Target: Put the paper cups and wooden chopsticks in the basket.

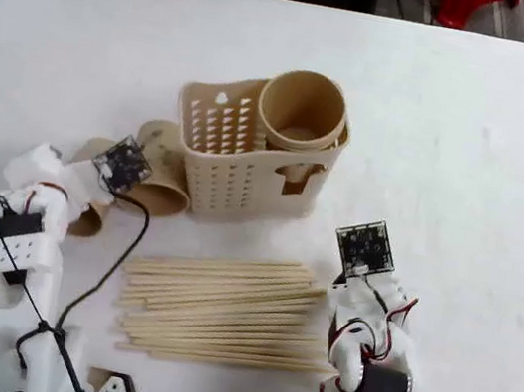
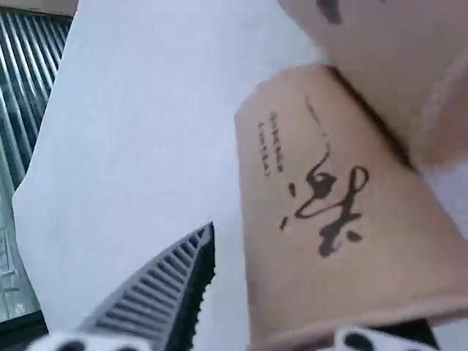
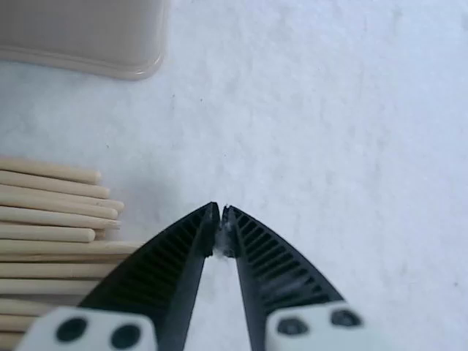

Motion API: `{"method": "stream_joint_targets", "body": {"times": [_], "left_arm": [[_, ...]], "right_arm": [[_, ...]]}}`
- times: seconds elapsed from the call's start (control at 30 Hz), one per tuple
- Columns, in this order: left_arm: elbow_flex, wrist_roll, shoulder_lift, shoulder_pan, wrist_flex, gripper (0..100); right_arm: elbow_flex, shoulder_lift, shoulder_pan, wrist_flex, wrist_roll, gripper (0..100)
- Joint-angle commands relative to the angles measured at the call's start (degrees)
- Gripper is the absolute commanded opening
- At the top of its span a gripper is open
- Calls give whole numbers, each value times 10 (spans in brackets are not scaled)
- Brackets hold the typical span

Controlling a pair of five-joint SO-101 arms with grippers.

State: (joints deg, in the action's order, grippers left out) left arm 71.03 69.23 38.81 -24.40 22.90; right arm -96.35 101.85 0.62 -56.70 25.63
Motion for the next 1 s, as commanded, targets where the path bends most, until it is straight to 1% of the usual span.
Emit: {"method": "stream_joint_targets", "body": {"times": [0.0,0.17,0.27,0.4,0.53,0.63,0.7,0.77,0.9,0.97], "left_arm": [[-4,-14,-1,25,-11,278],[-4,-15,-1,30,-12,267],[2,-15,-2,30,-34,204],[30,-15,-2,29,-83,136],[33,-15,3,18,-84,26],[12,-16,1,0,-75,21],[-21,-30,3,-18,-32,20],[-74,-33,1,-29,46,20],[-207,-38,1,-36,270,20],[-280,-65,3,-36,375,20]], "right_arm": [[-5,0,1,10,8,17],[-5,0,1,10,8,17],[-5,0,1,10,8,17],[-5,0,2,10,8,17],[-5,0,2,10,8,17],[-5,0,2,10,8,17],[-5,0,2,10,8,17],[-5,0,2,10,8,17],[-5,0,2,10,8,17],[-5,0,2,10,8,17]]}}
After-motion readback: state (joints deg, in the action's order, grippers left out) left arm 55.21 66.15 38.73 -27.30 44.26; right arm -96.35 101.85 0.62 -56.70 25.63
